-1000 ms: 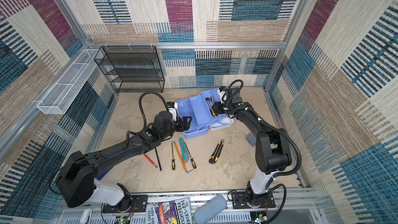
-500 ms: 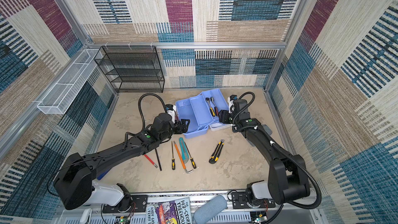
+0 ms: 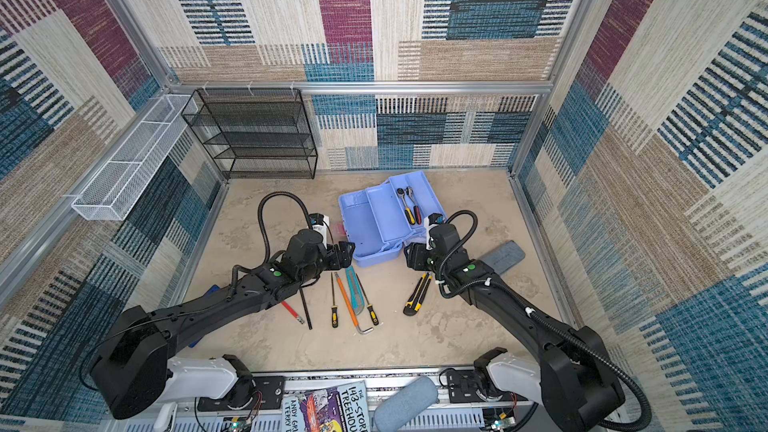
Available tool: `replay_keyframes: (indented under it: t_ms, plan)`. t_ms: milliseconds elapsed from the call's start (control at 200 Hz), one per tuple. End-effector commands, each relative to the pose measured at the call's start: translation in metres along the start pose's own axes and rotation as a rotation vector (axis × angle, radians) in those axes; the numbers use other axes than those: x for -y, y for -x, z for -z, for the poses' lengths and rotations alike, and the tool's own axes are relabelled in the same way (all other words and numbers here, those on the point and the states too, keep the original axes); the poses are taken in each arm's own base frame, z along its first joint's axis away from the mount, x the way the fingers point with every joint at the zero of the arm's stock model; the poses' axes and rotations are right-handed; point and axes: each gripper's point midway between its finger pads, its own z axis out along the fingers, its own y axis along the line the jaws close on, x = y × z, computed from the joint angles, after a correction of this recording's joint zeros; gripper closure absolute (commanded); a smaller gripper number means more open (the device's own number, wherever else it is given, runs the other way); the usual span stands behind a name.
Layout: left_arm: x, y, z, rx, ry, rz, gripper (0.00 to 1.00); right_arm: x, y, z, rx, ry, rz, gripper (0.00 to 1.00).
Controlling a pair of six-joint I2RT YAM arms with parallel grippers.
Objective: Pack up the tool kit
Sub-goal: 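Lower the right gripper onto the yellow-handled file and grasp while the left withdraws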
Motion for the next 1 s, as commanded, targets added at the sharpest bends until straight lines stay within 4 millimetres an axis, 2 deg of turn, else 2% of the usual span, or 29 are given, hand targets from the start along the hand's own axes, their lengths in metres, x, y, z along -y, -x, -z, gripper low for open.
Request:
replay_keyframes:
  t_ms: [0,165,336,456,531,691,857,997]
  plan:
    - [-0.018,-0.005,0.007,0.004,0.050,0.026,0.14,-0.019,-0.014,-0.001,-0.001,0.009,0.024,0.35]
    - [-0.042,-0.015,0.019,0.011,0.095,0.057,0.13,-0.046,-0.071,-0.008,-0.144,0.005,0.113,0.35]
    - [-0.053,-0.016,0.029,0.033,0.107,0.083,0.12,-0.055,-0.122,-0.018,-0.295,-0.046,0.171,0.36]
    - [-0.058,-0.020,0.032,0.027,0.120,0.086,0.12,-0.073,-0.139,-0.022,-0.340,-0.038,0.231,0.39]
    - [-0.060,-0.022,0.034,0.023,0.125,0.092,0.12,-0.078,-0.152,-0.026,-0.380,-0.044,0.258,0.40]
    - [-0.064,-0.023,0.038,0.023,0.138,0.103,0.12,-0.072,-0.175,-0.033,-0.457,-0.086,0.293,0.44]
    - [-0.069,-0.025,0.043,0.031,0.151,0.109,0.12,-0.063,-0.183,-0.042,-0.491,-0.136,0.331,0.48]
    - [-0.072,-0.026,0.047,0.034,0.164,0.109,0.12,-0.058,-0.187,-0.051,-0.525,-0.187,0.361,0.64]
